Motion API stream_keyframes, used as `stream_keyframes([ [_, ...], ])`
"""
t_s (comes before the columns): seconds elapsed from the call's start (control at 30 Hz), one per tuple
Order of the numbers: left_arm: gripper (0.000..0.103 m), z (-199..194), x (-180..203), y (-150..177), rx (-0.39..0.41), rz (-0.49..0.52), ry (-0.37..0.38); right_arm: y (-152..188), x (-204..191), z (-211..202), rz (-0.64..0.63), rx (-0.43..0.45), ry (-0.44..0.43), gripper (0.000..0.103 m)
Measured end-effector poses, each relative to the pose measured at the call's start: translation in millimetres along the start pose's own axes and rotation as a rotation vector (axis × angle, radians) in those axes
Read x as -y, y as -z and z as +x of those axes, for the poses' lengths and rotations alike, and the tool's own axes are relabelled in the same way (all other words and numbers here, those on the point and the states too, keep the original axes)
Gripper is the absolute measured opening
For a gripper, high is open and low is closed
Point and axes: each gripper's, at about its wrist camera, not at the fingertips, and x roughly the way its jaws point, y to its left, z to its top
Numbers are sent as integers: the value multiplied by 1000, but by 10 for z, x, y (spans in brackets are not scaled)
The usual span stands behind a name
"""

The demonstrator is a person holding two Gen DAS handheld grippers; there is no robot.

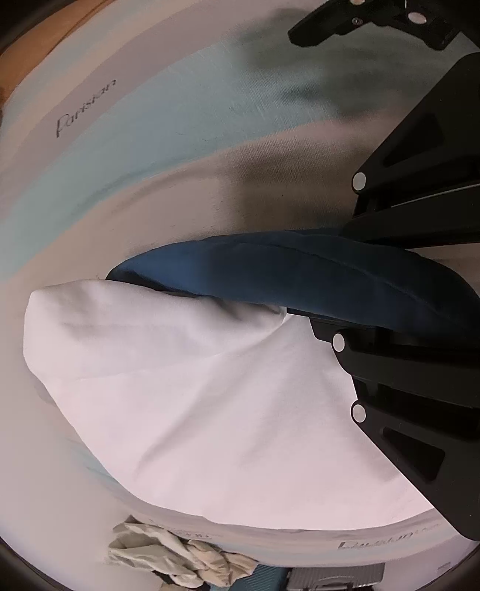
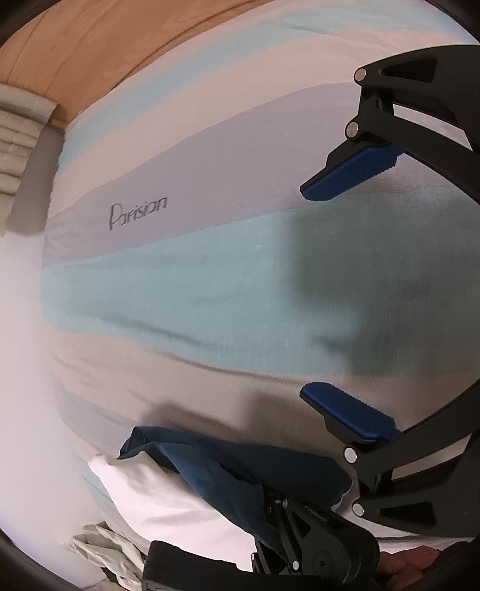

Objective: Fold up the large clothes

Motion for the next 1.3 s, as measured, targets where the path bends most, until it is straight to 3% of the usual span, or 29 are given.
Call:
stream_keyframes([
  [0.37,6,62,-105,58,28,11,-1,131,2,-44,19,0,7,95],
  [0.47,11,22,-181,112,44,-1,14,139,-7,-93,24,-6,9,95],
  [0.57,39,-99,-305,163,63,-14,65,163,19,-157,6,-18,14,95],
  [0.6,57,-153,-300,187,66,-12,86,170,38,-182,3,-22,22,95],
  [0.63,65,-213,-307,205,77,-9,106,174,56,-211,-4,-28,32,95],
  [0.7,72,-317,-305,238,102,4,126,177,77,-284,-25,-27,62,95],
  [0.87,82,-553,-428,333,106,6,240,164,39,-451,-39,-17,97,95],
  [1.03,97,-817,-768,391,134,19,297,85,-93,-629,-29,2,103,95],
  [1.17,97,-863,-1211,403,134,14,302,-52,-334,-667,-34,1,86,95],
  [1.3,97,-710,-1837,376,94,-16,318,-301,-736,-650,-57,5,1,96],
])
